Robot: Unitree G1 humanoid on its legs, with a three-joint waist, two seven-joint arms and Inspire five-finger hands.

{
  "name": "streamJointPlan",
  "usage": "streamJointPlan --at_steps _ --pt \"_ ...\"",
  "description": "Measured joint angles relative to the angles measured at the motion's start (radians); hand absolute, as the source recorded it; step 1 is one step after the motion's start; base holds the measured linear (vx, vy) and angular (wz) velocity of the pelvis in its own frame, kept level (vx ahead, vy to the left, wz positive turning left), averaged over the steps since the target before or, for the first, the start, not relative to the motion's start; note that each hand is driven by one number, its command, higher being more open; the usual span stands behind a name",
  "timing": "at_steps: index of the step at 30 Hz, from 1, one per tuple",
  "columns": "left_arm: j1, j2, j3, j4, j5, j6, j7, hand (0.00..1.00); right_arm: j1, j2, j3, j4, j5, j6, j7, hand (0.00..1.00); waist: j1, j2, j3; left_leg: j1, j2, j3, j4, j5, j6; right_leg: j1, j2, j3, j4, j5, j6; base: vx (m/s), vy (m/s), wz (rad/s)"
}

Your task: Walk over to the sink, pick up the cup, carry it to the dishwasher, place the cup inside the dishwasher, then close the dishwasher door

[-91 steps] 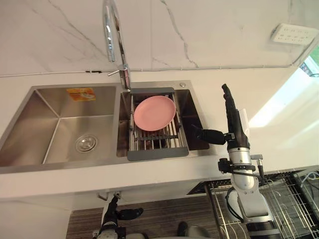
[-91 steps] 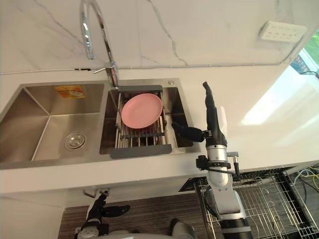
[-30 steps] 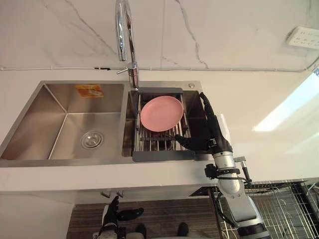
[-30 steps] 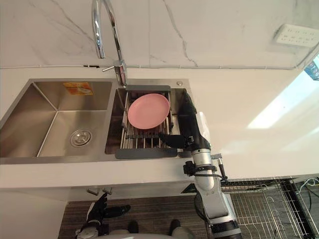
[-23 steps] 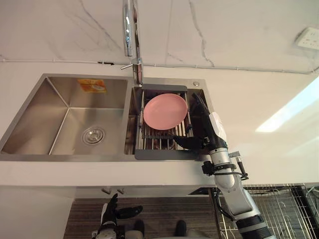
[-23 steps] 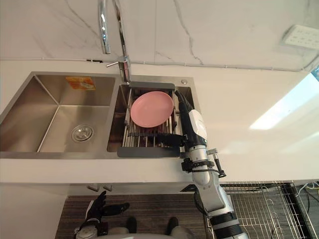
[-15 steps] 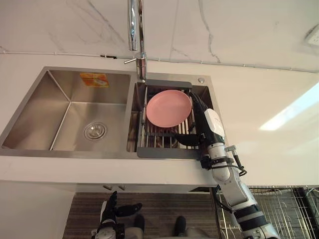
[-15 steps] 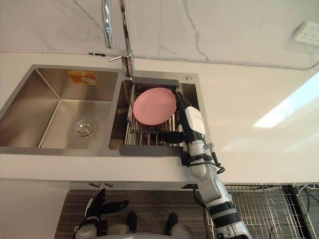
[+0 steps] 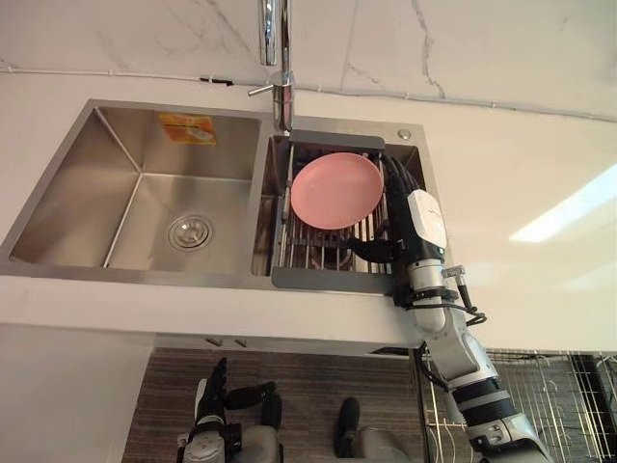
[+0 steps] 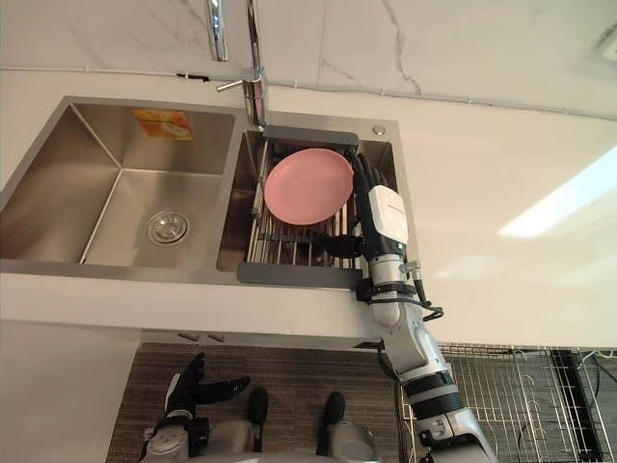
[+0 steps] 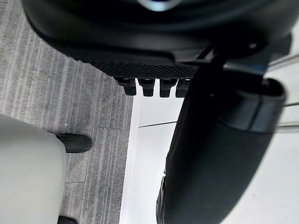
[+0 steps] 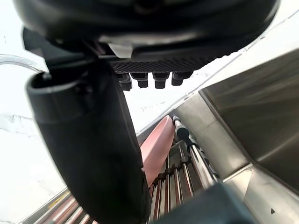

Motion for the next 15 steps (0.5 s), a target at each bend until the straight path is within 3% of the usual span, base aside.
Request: streamJointPlan --at_steps 15 --pt "-0.009 -0.003 -0.017 -0.002 -0.019 -0.002 0.019 1.00 -0.072 0.001 -0.009 0.025 -0.094 0.033 -0.016 1.00 0.009 0.016 0.019 -0.019 0.011 -0.002 -0.041 0.032 -0.007 -0.035 0.005 -0.004 0.007 0.005 -0.006 -0.04 -0.003 0.02"
